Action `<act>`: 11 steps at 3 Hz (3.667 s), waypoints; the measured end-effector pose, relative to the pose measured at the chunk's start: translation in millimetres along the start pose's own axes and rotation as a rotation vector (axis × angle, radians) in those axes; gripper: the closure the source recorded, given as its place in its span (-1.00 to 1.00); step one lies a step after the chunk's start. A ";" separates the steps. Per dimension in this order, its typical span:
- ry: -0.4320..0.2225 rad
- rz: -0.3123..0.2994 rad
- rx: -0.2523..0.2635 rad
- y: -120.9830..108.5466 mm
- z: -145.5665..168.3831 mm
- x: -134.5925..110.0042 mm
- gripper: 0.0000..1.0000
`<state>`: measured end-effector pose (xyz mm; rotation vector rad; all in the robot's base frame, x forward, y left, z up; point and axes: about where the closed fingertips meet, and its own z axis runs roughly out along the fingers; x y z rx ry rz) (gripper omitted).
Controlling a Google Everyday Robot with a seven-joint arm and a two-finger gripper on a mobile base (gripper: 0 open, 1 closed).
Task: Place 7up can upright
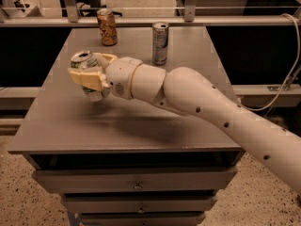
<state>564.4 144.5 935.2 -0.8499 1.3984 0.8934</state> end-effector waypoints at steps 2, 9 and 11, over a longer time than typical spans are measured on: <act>0.005 0.057 -0.032 8.8 -0.1 36.4 0.70; 0.061 0.066 0.081 -18.6 -144.3 33.9 -1.00; -0.049 0.057 0.257 -47.3 -214.4 3.7 -1.00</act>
Offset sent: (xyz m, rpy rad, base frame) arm -0.0132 0.0014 -0.0586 0.0026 0.0958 0.0552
